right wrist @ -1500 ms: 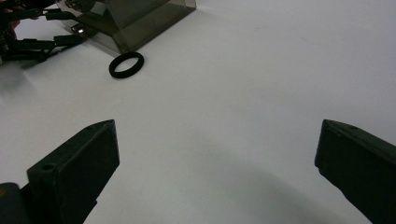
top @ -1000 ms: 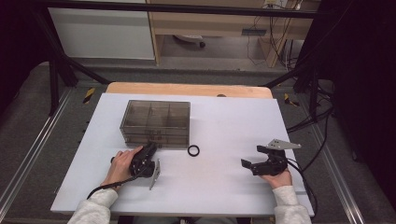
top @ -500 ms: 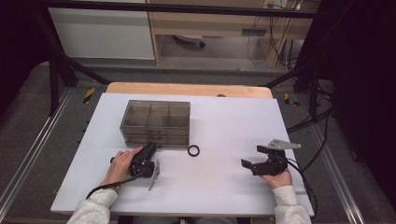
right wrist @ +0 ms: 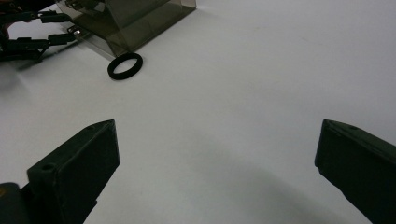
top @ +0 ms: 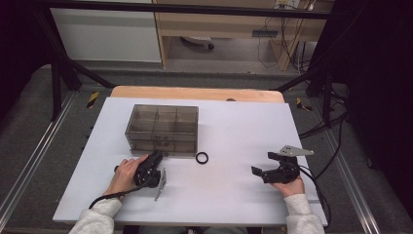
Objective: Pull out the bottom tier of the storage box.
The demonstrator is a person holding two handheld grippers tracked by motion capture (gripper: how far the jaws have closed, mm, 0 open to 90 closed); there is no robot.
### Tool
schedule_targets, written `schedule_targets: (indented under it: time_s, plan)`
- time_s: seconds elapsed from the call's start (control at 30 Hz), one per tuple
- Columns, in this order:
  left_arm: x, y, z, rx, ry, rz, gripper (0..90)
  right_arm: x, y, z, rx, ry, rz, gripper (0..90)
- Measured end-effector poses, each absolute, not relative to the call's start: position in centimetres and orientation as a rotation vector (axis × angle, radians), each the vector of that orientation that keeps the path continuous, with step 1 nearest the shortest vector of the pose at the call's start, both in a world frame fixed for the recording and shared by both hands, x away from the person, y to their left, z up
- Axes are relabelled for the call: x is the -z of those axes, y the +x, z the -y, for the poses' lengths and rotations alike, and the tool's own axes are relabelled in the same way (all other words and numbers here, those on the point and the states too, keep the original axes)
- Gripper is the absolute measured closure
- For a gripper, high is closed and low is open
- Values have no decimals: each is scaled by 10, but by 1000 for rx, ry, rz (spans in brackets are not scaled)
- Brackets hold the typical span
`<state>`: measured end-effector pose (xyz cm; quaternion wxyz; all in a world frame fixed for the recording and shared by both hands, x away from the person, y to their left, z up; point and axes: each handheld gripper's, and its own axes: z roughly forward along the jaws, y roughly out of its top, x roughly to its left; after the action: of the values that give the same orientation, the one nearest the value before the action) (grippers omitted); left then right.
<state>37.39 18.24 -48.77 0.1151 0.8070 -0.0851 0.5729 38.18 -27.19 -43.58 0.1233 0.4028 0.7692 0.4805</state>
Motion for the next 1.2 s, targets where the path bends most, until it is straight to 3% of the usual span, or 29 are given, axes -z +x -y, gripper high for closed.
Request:
schedule_targets:
  time_s: [1.2]
  plan:
    - [488, 360, -183, -1675, 2373, 248, 683, 436, 382, 272, -1401, 1176, -2242, 3]
